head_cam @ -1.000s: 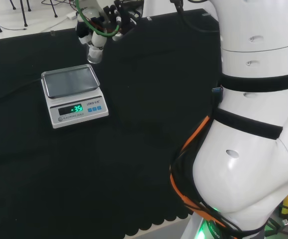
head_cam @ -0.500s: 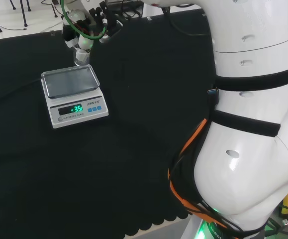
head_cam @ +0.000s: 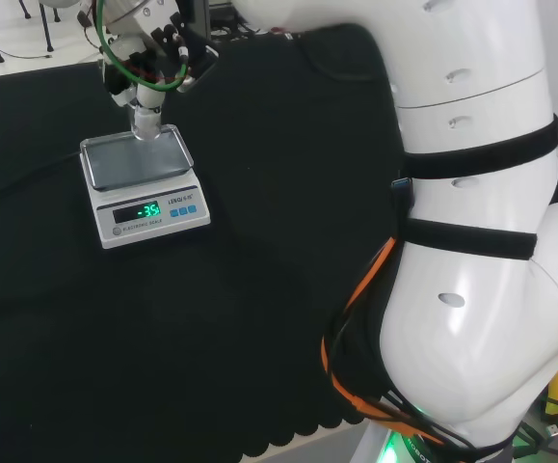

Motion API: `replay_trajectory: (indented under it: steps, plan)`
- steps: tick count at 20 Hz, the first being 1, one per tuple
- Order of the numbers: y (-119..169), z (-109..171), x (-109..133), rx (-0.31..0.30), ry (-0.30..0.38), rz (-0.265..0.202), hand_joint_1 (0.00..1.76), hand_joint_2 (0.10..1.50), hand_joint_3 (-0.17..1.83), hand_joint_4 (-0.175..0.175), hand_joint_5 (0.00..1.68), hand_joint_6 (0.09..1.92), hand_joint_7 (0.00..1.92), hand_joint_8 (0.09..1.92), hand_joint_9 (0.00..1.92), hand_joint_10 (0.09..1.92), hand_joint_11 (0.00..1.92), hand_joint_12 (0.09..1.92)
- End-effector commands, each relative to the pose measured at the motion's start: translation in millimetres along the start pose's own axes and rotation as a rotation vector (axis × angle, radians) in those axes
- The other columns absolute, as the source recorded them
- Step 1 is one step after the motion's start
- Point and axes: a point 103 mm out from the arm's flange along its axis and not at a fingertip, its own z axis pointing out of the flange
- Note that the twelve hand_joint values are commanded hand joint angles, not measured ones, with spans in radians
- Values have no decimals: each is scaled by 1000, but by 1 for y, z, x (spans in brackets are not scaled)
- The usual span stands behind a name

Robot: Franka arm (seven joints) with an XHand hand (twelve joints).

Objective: Put the beaker on the electronic balance.

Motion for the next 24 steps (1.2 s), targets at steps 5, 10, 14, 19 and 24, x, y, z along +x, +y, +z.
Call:
replay_trajectory:
  steps: [5,10,14,19,24]
  plan:
    - [42,20,-9,83,-44,-59,1119,1197,5,-175,822,1248,769,832,999,826,881,999]
    - [50,25,-20,76,-18,-98,1119,1197,4,-175,823,1247,770,831,1000,826,881,1000]
    - [48,29,-29,69,26,-116,1119,1197,4,-175,823,1246,772,832,1000,825,880,1000]
    - [44,33,-38,74,38,-114,1119,1197,4,-175,823,1246,773,832,999,825,879,1000]
    - [44,42,-38,79,36,-110,1119,1197,4,-175,824,1245,775,832,999,825,878,1000]
